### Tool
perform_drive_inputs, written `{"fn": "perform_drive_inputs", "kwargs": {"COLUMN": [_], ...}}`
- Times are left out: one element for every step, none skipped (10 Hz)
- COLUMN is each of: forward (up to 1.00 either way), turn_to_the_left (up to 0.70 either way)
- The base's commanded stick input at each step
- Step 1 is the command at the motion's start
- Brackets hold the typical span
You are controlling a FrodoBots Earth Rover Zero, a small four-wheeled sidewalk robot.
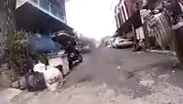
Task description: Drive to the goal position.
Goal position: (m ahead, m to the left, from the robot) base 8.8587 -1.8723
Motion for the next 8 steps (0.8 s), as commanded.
{"fn": "perform_drive_inputs", "kwargs": {"forward": [0.7,0.7,0.7,0.7,0.7,0.7,0.7,0.7], "turn_to_the_left": [0.0,0.0,0.0,-0.04,-0.06,-0.08,-0.09,-0.1]}}
